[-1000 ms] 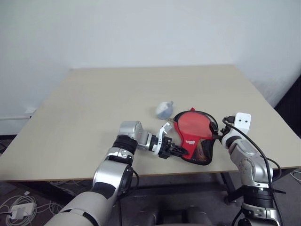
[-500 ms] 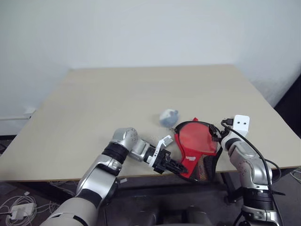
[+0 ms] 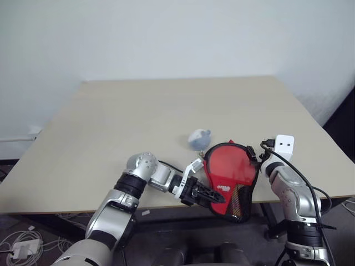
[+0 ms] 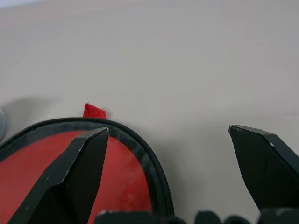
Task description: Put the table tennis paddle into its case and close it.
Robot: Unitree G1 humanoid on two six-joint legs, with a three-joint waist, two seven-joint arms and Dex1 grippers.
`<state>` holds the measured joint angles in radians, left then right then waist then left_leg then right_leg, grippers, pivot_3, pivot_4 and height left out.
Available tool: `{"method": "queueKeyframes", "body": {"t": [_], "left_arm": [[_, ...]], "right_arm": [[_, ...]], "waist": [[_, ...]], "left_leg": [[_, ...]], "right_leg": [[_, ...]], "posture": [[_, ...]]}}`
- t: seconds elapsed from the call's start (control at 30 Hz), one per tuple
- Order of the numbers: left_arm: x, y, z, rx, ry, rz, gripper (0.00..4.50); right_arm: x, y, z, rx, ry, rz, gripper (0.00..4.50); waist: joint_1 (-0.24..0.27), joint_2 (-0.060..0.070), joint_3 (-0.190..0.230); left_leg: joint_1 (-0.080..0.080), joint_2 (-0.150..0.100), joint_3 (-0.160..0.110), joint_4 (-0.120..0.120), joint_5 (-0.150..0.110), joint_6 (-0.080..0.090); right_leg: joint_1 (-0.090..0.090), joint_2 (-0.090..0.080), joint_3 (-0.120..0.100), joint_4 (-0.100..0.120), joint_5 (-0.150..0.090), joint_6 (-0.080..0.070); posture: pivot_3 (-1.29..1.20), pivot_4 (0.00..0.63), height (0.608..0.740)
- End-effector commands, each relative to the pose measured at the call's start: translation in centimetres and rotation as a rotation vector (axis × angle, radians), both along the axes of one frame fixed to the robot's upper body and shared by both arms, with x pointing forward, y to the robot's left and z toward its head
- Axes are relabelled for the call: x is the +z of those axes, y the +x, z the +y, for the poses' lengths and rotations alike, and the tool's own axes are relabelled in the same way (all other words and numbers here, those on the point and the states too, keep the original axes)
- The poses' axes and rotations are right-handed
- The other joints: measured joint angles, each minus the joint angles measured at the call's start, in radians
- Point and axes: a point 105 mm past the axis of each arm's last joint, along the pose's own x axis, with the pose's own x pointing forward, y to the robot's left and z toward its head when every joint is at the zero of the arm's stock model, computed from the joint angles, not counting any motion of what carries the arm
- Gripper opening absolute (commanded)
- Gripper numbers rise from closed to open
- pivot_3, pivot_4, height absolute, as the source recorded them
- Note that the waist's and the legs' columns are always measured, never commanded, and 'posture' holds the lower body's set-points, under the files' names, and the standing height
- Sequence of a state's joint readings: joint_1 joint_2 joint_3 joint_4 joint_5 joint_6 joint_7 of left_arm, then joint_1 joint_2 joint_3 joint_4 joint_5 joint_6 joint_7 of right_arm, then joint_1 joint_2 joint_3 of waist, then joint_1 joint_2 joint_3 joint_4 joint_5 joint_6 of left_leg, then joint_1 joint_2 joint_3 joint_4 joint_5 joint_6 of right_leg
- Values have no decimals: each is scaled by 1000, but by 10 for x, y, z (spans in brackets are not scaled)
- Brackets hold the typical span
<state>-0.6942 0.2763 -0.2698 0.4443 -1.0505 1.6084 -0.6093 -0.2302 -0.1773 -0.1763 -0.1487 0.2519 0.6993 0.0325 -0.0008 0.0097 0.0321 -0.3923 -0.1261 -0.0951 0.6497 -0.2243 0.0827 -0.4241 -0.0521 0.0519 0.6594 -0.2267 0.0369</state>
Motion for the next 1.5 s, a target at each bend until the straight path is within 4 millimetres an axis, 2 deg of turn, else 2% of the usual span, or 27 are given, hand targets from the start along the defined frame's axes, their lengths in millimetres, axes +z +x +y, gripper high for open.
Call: {"method": "queueKeyframes", "body": {"t": [0.03,0.13,0.27,0.33,0.37,0.47,0.57,0.67,0.77,0.9,1.0,1.13,1.23,1.3,1.5], "left_arm": [[17,21,13,50,-5,-152,3739],[40,31,31,45,-80,-281,3739],[50,42,49,38,-127,-423,3739],[55,59,52,62,-136,-523,3739],[53,74,52,105,-105,-606,3739],[54,107,45,165,-53,-775,3739],[52,141,38,255,58,-911,3739],[61,166,30,355,97,-1012,3739],[77,173,18,372,46,-1057,3739],[97,180,3,416,-19,-1105,4442],[98,181,-7,395,-7,-1142,4442],[88,188,-9,342,147,-1285,4442],[69,191,-2,262,324,-1345,4442],[57,191,4,218,416,-1361,4442],[36,196,25,258,606,-1332,4442]], "right_arm": [[20,7,6,33,-2,-72,4500],[28,7,17,90,35,-104,4500],[41,-9,64,356,-11,-164,4500],[37,-16,80,438,-25,-153,4500],[34,-18,86,469,-25,-139,4500],[24,-20,95,501,-13,-104,4500],[11,-14,89,445,28,-61,4500],[-6,-13,77,405,6,-14,4500],[-18,-14,67,372,16,28,4500],[-28,-17,63,357,-28,53,4500],[-30,-17,60,326,-34,61,4500],[-29,-18,62,325,-31,58,4500],[-31,-20,60,318,-28,71,4500],[-31,-21,59,316,-29,76,4500],[-37,-26,56,318,-26,128,4500]], "waist": [[0,0,0],[-5,0,0],[-10,1,0],[-10,1,0],[-5,1,0],[9,0,0],[15,-2,0],[14,-3,0],[13,-3,1],[12,-4,0],[14,-5,0],[14,-6,0],[14,-6,0],[14,-7,0],[14,-8,-1]], "left_leg": [[0,0,0,0,0,0],[0,0,1,-1,1,-2],[0,1,2,-6,2,-3],[1,1,1,-6,2,-3],[1,1,1,-5,2,-3],[1,1,0,-4,2,-3],[0,1,0,-2,2,-3],[-1,0,0,-2,2,-3],[-1,0,0,-2,2,-2],[-1,1,0,-2,2,-2],[-1,1,-1,-1,-1,3],[-1,1,-1,1,-2,4],[-1,1,-1,1,-2,4],[-1,1,-2,1,-2,4],[-1,1,-3,2,-3,5]], "right_leg": [[0,0,0,0,0,0],[-1,0,0,0,0,0],[-2,1,1,-1,0,-2],[-1,1,0,-2,0,-2],[-1,1,0,-2,0,-2],[1,0,-2,-3,0,-2],[0,0,-2,-3,0,-1],[0,-1,-3,-3,1,-1],[-1,-1,-3,-3,1,-1],[0,-1,-3,-2,1,-1],[0,-1,-5,-2,1,-1],[2,-1,-5,-2,1,-1],[1,-1,-5,-2,1,-1],[2,-1,-5,-2,1,-1],[2,-1,-7,-2,1,0]], "posture": [[0,0,740],[0,0,740],[0,0,740],[0,0,740],[0,0,740],[0,0,740],[0,0,740],[0,0,740],[0,0,740],[0,0,740],[0,0,740],[0,0,740],[0,0,740],[0,0,740],[0,0,740]]}}
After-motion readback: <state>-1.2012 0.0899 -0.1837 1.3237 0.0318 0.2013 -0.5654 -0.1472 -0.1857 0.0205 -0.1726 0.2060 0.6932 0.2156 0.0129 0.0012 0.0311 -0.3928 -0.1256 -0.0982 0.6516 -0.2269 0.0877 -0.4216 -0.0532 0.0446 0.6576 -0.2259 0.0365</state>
